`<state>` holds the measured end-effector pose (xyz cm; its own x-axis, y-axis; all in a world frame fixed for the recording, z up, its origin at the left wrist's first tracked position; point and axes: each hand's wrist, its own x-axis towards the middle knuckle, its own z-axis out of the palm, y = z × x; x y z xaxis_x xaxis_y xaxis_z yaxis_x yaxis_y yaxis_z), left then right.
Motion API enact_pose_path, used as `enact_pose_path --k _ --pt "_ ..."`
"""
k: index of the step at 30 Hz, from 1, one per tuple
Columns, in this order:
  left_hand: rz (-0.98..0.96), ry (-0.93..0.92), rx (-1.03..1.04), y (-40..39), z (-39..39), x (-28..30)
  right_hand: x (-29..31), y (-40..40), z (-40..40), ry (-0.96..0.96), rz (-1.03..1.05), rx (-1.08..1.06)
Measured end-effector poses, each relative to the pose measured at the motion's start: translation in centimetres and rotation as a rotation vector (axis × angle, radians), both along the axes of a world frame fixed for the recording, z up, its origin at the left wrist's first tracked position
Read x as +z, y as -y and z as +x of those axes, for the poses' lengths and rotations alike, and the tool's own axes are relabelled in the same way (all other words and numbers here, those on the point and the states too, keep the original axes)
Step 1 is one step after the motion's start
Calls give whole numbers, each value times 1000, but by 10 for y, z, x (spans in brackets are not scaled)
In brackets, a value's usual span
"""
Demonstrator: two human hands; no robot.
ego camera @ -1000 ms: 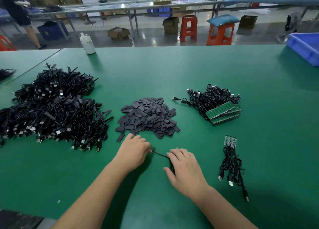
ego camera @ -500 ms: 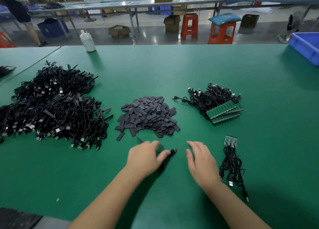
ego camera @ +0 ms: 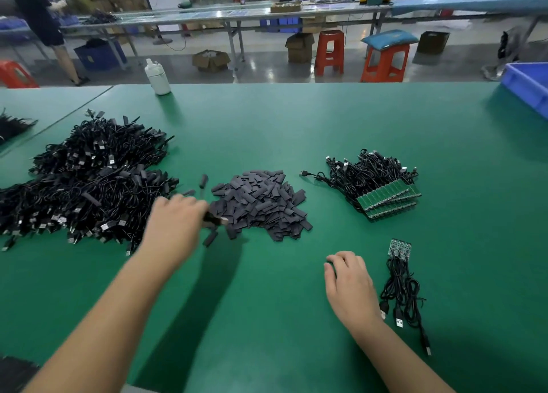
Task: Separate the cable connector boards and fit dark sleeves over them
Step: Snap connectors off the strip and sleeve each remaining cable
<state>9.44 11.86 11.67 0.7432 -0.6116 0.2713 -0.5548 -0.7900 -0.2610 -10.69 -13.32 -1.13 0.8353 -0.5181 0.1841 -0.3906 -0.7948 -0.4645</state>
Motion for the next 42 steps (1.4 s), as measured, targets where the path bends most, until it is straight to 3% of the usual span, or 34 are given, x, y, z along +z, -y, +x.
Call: enact_pose_path --k 3,8,12,18,22,25,27,29,32,34,36,42 --pt "59 -79 211 -32 57 10 -1 0 2 8 -24 0" --pt "273 -402 438 -71 99 -11 -4 0 2 20 -58 0" --pt "208 -329 440 -64 98 -20 -4 -1 3 10 -75 6" --pt "-23 -200 135 5 62 -20 0 -5 2 -49 -137 16" --pt "-312 -347 -148 75 9 -36 16 -2 6 -178 -98 56" --pt "-450 -430 -255 118 -39 -65 40 15 5 -152 19 35" --pt "-485 -456 -302 136 -71 -90 54 40 -4 7 -78 -72" --pt "-506 -457 -317 144 -97 -112 61 74 -15 15 -171 -246" --pt "-487 -372 -367 144 -113 -131 63 121 -31 -245 145 -428" --pt "-505 -358 -367 144 -112 -133 60 135 -38 -261 422 -422" --pt "-512 -339 -354 143 -110 -133 60 135 -40 -171 534 -374" --pt "-489 -328 -336 147 -112 -130 53 118 -28 -127 344 -293"
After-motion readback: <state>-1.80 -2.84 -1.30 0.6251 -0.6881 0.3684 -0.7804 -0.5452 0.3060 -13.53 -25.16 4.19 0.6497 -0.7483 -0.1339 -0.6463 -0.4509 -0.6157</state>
